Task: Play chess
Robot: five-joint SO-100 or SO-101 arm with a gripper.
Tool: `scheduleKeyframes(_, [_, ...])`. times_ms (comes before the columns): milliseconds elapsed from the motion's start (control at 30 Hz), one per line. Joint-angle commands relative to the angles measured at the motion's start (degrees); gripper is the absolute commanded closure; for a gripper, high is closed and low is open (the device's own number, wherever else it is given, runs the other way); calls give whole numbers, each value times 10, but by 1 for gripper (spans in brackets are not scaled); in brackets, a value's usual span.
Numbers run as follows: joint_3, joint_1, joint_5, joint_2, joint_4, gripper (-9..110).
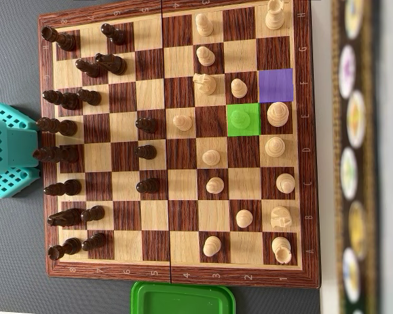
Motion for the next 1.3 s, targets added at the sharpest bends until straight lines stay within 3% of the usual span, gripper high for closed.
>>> scheduleKeyframes(0, [11, 0, 1, -6, -48, 84])
scheduleKeyframes(600, [11, -1, -2, -6, -211, 84])
scheduleKeyframes(1267, [11, 4, -2, -6, -212, 84])
